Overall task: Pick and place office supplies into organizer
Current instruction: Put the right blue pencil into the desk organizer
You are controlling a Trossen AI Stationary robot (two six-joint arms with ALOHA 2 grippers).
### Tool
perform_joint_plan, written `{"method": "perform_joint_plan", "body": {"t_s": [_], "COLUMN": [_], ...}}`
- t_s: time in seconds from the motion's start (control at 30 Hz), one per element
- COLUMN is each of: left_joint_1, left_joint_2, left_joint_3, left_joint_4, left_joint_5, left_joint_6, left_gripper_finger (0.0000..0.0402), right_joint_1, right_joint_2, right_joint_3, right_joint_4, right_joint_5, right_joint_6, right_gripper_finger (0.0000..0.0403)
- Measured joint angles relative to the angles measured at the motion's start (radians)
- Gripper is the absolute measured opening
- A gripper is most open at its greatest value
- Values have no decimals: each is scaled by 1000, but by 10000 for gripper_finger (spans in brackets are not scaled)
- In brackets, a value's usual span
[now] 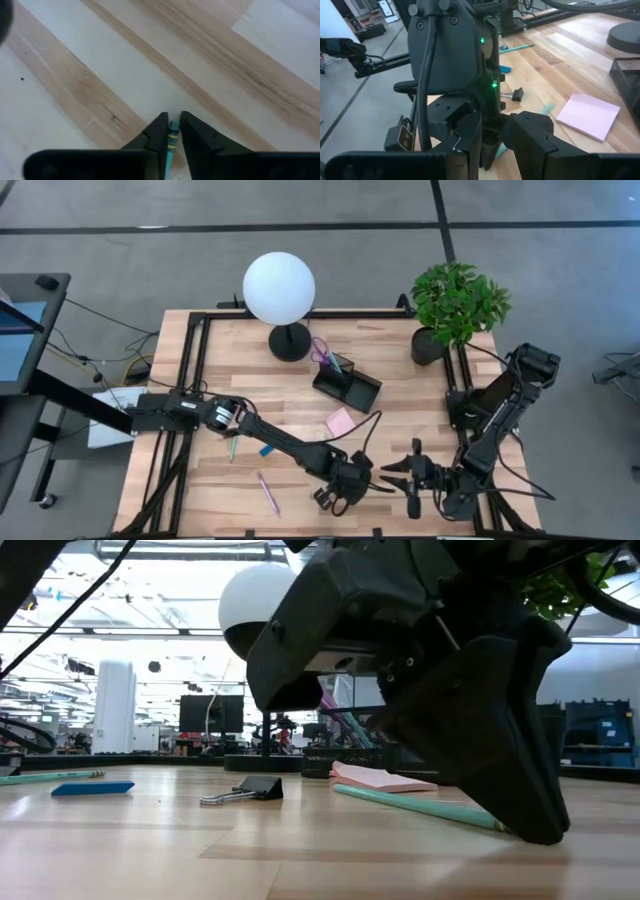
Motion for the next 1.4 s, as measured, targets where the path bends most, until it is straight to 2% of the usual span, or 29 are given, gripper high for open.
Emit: {"method": "perform_joint_plan", "body": {"t_s": [0.13, 0.33, 0.5, 0.6, 0.77, 0.83, 0.9, 1.03, 1.13, 1.2, 1.4], "left_joint_1": [6, 9, 16, 16, 13, 8, 1, -2, 12, 22, 8], "left_joint_2": [0, 2, 18, 17, 13, 12, -3, -92, -167, -203, -211], "left_joint_3": [0, 34, 134, 200, 285, 323, 342, 328, 331, 332, 296], "left_joint_4": [-18, -19, -96, -116, -253, -309, -369, -435, -464, -501, -522], "left_joint_5": [-4, -16, -29, -84, -129, -156, -228, -373, -421, -405, -218], "left_joint_6": [-53, -96, -201, -298, -363, -374, -384, -390, -394, -402, -467], "left_gripper_finger": [8, 5, 2, 1, 2, 2, 2, 2, 1, 1, 0], "right_joint_1": [0, 0, 0, 0, 13, 36, 69, 169, 231, 255, 239], "right_joint_2": [0, 0, 0, 0, 3, 8, 20, 53, 101, 150, 302], "right_joint_3": [0, 0, 0, 0, -2, -2, -2, -2, -3, -2, -3], "right_joint_4": [0, 0, 0, 0, -1, -8, -8, 6, 39, 90, 228], "right_joint_5": [0, 0, 1, 1, 10, 73, 146, 255, 299, 315, 314], "right_joint_6": [0, 0, 1, 8, 77, 98, 120, 139, 139, 139, 131], "right_gripper_finger": [95, 95, 95, 95, 95, 95, 95, 95, 95, 95, 95]}}
